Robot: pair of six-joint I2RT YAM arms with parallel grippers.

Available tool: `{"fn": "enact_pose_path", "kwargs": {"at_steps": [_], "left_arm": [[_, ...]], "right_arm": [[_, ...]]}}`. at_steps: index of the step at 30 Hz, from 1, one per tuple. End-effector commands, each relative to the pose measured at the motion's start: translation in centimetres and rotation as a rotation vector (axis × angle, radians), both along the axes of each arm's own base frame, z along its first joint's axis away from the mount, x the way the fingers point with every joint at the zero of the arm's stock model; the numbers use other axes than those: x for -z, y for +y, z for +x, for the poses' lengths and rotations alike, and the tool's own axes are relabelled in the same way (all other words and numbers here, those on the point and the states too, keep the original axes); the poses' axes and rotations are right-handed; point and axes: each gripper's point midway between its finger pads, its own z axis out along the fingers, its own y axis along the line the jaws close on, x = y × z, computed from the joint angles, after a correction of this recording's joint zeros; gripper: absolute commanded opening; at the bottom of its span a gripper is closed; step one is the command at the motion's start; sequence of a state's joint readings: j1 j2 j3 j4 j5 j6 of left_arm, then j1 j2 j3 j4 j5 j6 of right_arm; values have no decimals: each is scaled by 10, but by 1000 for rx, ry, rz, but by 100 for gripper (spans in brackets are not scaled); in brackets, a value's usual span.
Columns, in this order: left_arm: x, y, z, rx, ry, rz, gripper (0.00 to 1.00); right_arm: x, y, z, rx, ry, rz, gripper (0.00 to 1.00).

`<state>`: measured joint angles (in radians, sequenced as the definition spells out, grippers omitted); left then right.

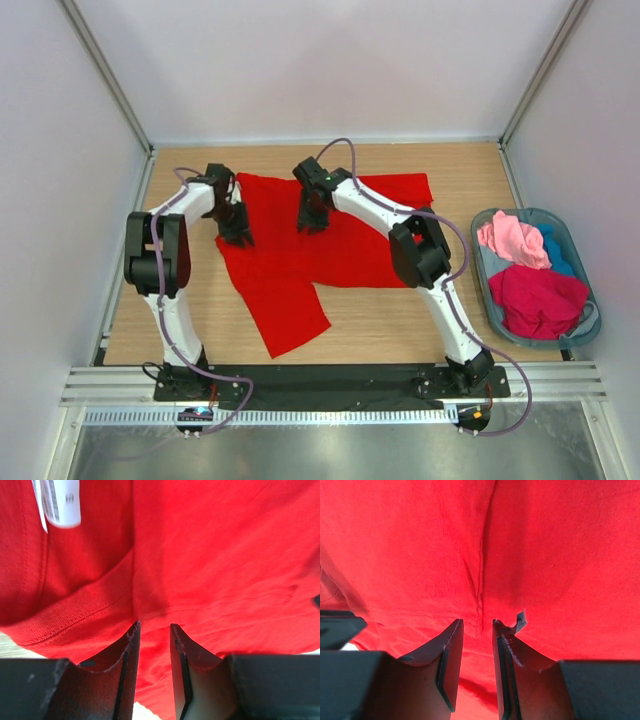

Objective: Fold and stack the t-shirts
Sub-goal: Fold the tshirt

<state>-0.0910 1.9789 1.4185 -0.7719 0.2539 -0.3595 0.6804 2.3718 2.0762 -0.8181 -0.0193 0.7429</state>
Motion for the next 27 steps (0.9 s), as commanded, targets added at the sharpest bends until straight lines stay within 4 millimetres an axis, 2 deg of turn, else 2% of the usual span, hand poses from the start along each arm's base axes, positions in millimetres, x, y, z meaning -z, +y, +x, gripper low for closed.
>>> {"fn": "enact_pose_path", "kwargs": {"at_steps": [1,11,15,18,20,23,25,26,27], "left_arm": [[-9,-2,5,-12,-45,-10,31],[-5,2,7,-1,-61,14,31],[-6,0,7,4,-62,1,31],[-4,-2,8,5,-56,-8,31],[-3,-2,10,5,-61,-11,30],[-6,-3,12,6,-69,-17,21],[-9,-3,13,6,-74,-17,11],[-9,-4,14,6,-74,-17,3],[-10,-3,14,6,-74,-17,0]], "right_arm": [[-1,6,4,25,-18,16,36],[15,19,-7,18,11,21,35],[22,17,-9,21,19,-2,33],[24,15,-13,18,30,-12,29],[25,14,-13,18,32,-15,21],[22,17,-12,13,25,-3,11],[18,19,-10,11,15,12,6],[17,20,-11,8,15,14,5],[16,19,-10,7,12,15,4]]}}
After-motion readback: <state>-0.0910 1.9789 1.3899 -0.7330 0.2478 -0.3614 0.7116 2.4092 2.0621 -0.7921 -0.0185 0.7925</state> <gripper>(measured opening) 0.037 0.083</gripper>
